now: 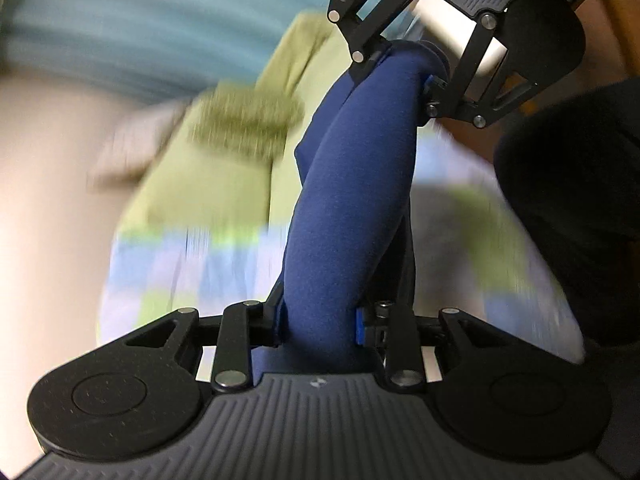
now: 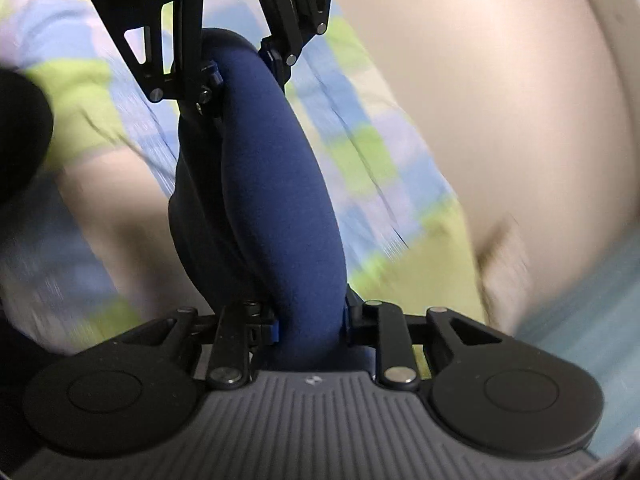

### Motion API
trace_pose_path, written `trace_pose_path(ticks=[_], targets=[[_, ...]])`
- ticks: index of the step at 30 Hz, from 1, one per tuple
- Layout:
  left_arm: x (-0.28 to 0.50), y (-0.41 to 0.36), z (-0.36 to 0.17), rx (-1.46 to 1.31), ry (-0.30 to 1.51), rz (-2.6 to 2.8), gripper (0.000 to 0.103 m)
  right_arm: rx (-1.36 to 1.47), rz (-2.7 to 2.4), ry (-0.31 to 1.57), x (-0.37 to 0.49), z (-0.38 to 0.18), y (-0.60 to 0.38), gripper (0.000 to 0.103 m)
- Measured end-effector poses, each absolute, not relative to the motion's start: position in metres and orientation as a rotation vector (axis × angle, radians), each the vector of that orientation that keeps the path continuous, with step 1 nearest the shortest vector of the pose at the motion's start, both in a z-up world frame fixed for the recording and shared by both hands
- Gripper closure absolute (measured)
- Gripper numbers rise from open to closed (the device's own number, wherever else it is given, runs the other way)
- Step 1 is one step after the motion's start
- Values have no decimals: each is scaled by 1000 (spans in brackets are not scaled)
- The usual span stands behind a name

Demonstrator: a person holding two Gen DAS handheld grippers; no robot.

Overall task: Fold clothes
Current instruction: 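Lift the bundle with both tools and carry it onto the white chair seat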

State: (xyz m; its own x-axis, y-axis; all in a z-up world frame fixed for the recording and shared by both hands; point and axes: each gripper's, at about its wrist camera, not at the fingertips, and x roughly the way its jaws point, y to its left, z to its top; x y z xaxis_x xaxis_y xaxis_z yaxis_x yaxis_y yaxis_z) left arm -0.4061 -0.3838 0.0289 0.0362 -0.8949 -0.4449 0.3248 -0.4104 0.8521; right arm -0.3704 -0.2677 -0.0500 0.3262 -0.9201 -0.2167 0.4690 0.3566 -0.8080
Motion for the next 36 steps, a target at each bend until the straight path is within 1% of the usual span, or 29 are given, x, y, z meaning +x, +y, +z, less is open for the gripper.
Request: trace_pose_path(ticks=[8,12,13,17,20,22,24,26,28,29,32,33,34,36], targets=[[-574,-464,8,1264,-901,-1914,67,-511,-1360,960,-535,-64,-260,81],[-673,-514,-3,1120,-1049,-2088,67,-412,-1583,1087,-641,-73,-267,81],[-687,-521,-7,1095,-1073,-2110,67,-395,-1637,1109,-659,-78,-270,81],[-745,-550,-55,1054,-1160,-2211,67,-323,-1779,1176,-705,-114,-282,80],[-757,-553,-112,1200,-1161,-2278,66,-155,-1744,1228,-716,-172,-287,80],[-745,-543,-152,1312,-1160,-2347,64,-85,-1705,1239,-708,-199,-283,78],[-735,-537,-163,1282,-1186,-2356,63,-58,-1686,1243,-698,-217,-276,76],[-732,-536,-162,1265,-1151,-2372,60,-35,-1698,1231,-694,-222,-275,74],[-732,-537,-159,1250,-1063,-2402,57,-11,-1720,1218,-694,-220,-278,73],[-738,-534,-155,1247,-1060,-2402,55,7,-1731,1215,-693,-217,-282,72],[-732,-529,-162,1241,-1098,-2380,53,11,-1746,1210,-686,-214,-286,70],[-734,-528,-151,1240,-1108,-2375,53,6,-1749,1210,-682,-214,-286,68],[-737,-528,-138,1238,-1119,-2370,51,4,-1750,1208,-678,-214,-284,66],[-723,-525,-132,1238,-1090,-2395,45,13,-1760,1185,-672,-221,-285,65]])
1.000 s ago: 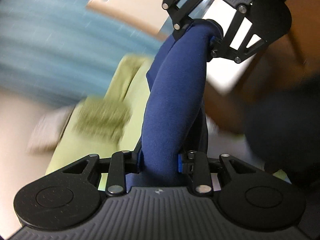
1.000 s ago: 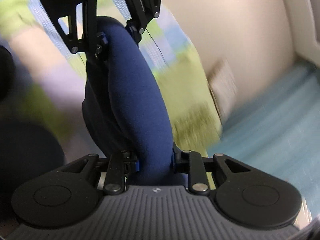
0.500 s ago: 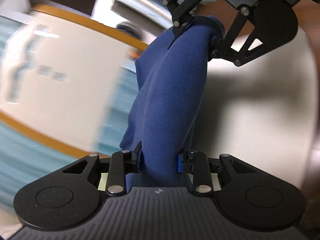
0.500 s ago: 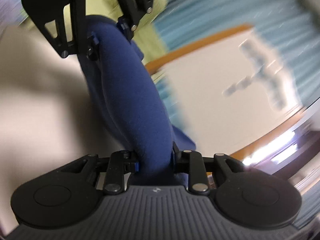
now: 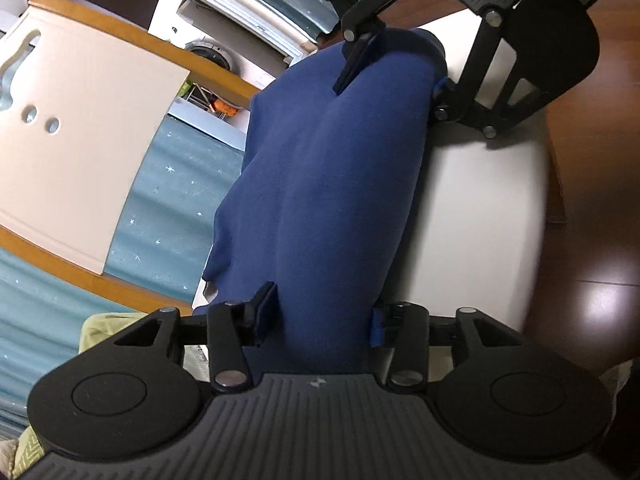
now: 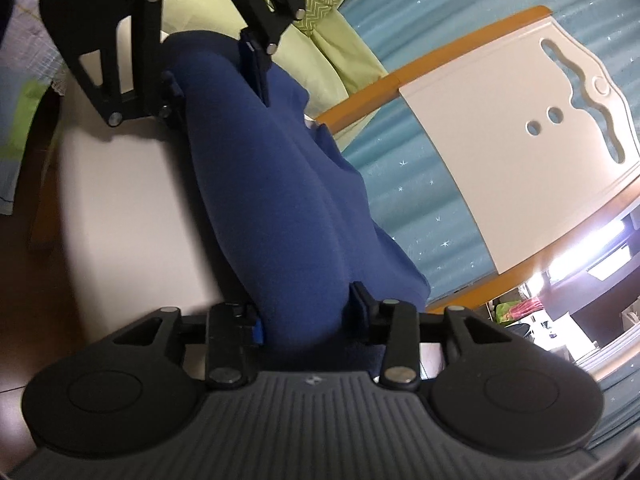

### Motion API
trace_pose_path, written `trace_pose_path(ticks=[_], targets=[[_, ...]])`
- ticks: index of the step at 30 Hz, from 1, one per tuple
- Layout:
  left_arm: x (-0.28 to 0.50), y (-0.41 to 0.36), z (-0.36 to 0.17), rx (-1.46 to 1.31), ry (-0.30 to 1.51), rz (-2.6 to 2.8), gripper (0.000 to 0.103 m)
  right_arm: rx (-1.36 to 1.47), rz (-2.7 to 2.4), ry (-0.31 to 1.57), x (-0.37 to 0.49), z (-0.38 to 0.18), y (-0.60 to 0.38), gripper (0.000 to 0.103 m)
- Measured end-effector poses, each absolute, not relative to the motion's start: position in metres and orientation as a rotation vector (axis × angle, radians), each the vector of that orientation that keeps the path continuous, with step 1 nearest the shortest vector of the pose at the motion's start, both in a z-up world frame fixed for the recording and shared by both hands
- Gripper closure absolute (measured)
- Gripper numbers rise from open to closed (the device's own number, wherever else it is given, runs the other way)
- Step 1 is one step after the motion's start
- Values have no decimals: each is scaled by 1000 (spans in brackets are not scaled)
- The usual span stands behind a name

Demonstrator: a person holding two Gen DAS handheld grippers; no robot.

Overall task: Fold clothes
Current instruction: 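Lift the bundle with both tools and carry it onto the white chair seat, then open both tools to release the bundle on the chair seat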

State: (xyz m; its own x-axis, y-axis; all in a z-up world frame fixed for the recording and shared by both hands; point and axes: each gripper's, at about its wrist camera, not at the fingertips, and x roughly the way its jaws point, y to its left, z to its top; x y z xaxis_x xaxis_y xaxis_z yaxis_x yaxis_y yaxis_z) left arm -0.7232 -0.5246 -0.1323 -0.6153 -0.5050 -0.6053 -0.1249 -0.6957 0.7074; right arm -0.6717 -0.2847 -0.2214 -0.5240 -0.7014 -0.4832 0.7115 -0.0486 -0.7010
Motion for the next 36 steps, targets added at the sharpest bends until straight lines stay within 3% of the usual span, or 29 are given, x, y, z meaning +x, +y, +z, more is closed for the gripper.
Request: trace_pose_path(ticks=[7,16,18,20,22,24,29,36], targets=[[-676,-521,-96,1187,-853,-2509,41,147,-1805,1015,-663,-207,-269,59],[-690,-532,-121,1185,-866,-2423,41,19,-1749,1068,-701,-219,-278,61],[-691,-537,-119,1184,-836,-2422,39,2,-1738,1094,-704,-219,-279,53],[-684,-534,-117,1193,-821,-2423,16,-14,-1747,1101,-699,-214,-271,13],[-690,-536,-116,1189,-820,-2416,7,-40,-1761,1089,-689,-210,-254,5],[-681,-530,-111,1177,-785,-2401,6,1,-1800,1039,-681,-204,-237,5],[-662,-527,-88,1067,-473,-2395,1,199,-1920,843,-668,-187,-191,1],[-613,-513,-58,795,110,-2256,0,693,-2117,274,-675,-153,-150,1]])
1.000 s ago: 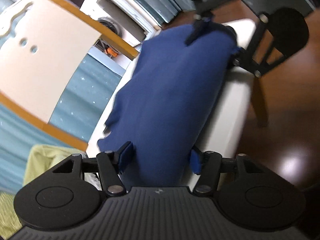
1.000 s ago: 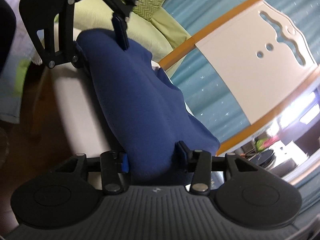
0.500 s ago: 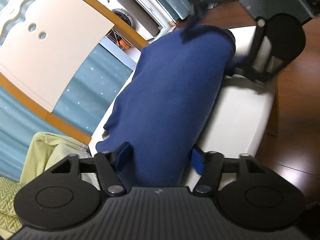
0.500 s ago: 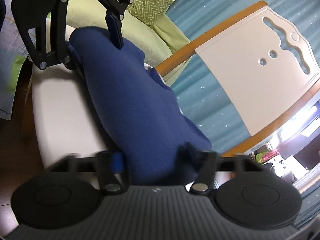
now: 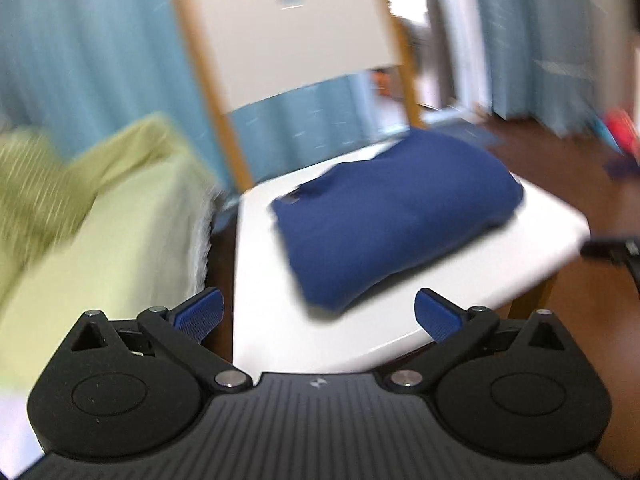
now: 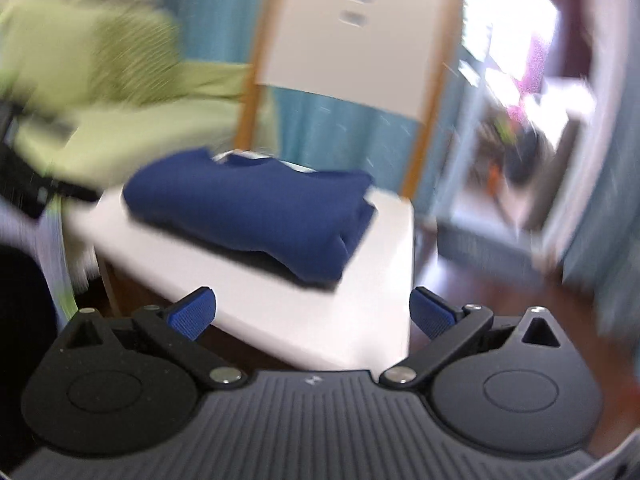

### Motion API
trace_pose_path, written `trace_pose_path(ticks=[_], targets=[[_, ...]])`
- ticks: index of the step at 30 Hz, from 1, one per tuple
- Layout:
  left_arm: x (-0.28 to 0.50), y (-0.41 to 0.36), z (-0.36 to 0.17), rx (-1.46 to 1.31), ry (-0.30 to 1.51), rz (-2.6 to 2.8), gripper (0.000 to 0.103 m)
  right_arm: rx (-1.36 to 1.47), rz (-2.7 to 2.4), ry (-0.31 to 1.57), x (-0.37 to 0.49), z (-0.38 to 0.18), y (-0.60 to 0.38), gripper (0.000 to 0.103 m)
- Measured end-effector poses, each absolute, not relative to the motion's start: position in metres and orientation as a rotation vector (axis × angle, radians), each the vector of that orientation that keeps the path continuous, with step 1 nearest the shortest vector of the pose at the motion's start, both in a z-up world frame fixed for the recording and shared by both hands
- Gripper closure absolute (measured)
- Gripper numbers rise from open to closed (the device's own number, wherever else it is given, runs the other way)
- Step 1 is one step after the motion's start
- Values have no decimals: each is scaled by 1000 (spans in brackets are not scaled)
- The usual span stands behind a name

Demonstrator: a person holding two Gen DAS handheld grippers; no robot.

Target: Fold clothes

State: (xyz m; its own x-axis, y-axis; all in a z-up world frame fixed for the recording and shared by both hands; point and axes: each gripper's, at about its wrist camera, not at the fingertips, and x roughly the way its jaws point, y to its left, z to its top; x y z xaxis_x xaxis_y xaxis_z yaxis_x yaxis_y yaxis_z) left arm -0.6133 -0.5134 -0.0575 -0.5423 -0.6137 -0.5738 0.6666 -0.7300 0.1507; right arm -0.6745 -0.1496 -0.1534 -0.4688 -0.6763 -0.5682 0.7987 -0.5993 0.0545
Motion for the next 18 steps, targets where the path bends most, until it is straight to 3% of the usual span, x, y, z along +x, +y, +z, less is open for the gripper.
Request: trace_pose_path(ticks=[6,18], targets=[[-596,-492,-42,752,266,-2250,0,968,-2106,34,-651,-142,-139,1],[-591,-483,-36,712,374,-2197,0,953,-2192,155,-626,-119,-140,1]])
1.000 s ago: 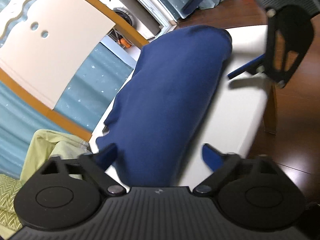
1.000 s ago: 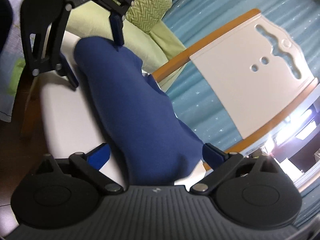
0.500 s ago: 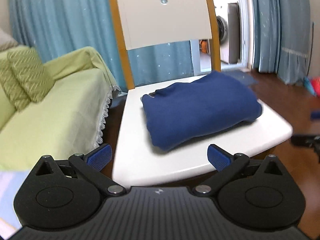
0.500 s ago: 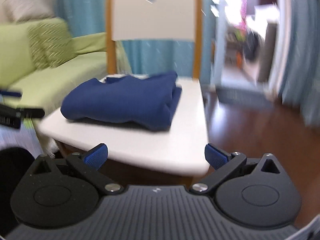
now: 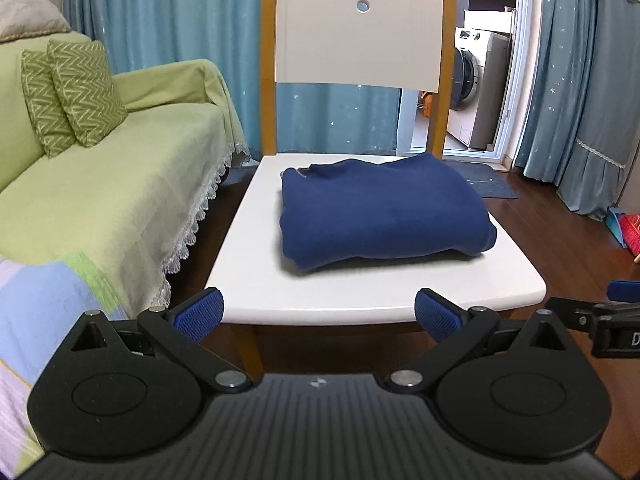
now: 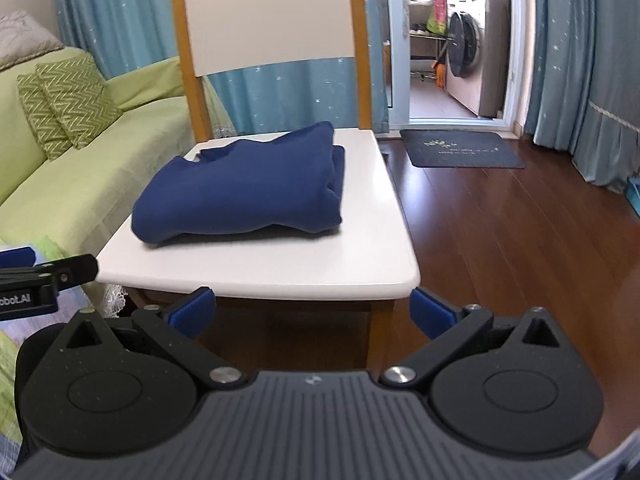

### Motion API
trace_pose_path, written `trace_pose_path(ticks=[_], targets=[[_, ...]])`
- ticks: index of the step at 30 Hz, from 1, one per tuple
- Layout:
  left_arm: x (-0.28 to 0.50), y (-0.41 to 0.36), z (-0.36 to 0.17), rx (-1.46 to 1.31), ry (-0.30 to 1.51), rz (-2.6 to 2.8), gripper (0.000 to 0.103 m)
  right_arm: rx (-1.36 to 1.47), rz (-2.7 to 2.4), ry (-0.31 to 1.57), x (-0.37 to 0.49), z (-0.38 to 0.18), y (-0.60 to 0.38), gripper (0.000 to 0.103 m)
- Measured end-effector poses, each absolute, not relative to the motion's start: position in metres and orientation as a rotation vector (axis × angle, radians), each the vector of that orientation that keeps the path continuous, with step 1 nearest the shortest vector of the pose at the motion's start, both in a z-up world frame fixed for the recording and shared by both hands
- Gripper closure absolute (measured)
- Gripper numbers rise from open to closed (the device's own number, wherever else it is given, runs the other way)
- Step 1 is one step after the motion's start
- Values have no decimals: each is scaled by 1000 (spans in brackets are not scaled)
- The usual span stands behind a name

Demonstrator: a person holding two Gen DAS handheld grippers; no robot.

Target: Fold clothes

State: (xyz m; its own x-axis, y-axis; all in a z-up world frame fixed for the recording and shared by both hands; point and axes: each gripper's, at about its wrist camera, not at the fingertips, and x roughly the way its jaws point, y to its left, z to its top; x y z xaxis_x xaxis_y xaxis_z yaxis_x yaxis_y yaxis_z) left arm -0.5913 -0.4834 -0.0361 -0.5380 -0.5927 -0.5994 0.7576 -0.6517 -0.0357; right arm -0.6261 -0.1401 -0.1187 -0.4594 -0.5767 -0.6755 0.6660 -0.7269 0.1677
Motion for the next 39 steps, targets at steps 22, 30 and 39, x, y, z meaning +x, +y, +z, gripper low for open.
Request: trace_pose_path(ticks=[22,30,39], targets=[[-604,-488,-51,779,426,-2163,0,969,-2181,236,-627,-121,-150,1],[-607,-493,-53,777,434,-2163,0,961,-2175,254,-627,-122,-152,1],[-610,-488,-48,759,375,-2181,0,949,-2168,263,-629,-121,-152,1]])
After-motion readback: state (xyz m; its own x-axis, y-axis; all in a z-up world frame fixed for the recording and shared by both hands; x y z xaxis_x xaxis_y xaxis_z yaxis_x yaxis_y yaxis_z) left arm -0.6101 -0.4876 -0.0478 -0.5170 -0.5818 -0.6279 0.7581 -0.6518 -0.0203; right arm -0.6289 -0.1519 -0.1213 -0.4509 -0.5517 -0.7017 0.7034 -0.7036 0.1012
